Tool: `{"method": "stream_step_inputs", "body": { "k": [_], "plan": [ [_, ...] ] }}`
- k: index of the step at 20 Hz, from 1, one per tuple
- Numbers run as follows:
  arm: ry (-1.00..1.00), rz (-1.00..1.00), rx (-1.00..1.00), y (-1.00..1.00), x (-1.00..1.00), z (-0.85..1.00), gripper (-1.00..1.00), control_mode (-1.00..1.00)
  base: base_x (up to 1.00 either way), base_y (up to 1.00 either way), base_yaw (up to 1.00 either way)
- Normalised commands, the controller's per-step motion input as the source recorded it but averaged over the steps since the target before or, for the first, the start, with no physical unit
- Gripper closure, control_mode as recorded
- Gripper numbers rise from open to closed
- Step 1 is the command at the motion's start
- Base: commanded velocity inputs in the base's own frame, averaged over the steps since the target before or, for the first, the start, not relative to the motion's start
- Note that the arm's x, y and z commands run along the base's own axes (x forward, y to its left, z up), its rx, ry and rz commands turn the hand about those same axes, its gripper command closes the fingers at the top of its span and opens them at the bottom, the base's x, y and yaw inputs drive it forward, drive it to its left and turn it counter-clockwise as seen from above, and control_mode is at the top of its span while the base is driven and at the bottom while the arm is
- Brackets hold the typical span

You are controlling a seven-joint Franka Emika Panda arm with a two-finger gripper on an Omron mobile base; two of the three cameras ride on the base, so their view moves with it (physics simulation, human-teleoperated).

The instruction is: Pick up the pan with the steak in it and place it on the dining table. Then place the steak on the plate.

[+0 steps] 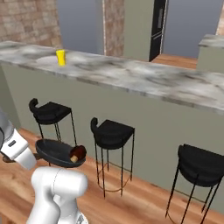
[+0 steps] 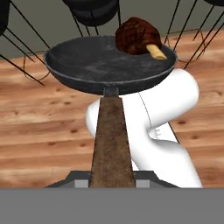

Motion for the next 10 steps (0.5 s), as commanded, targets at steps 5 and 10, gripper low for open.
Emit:
{"method": "stream_step_inputs", "body": {
  "k": [5,10],
  "plan": [
    [0.00,0.00,0.00,0.00,0.00,0.00,1.00,1.00,0.00,0.97,-0.08],
    [0.00,0.00,0.00,0.00,0.00,0.00,1.00,1.00,0.00,0.94,-0.09]
  ]
}}
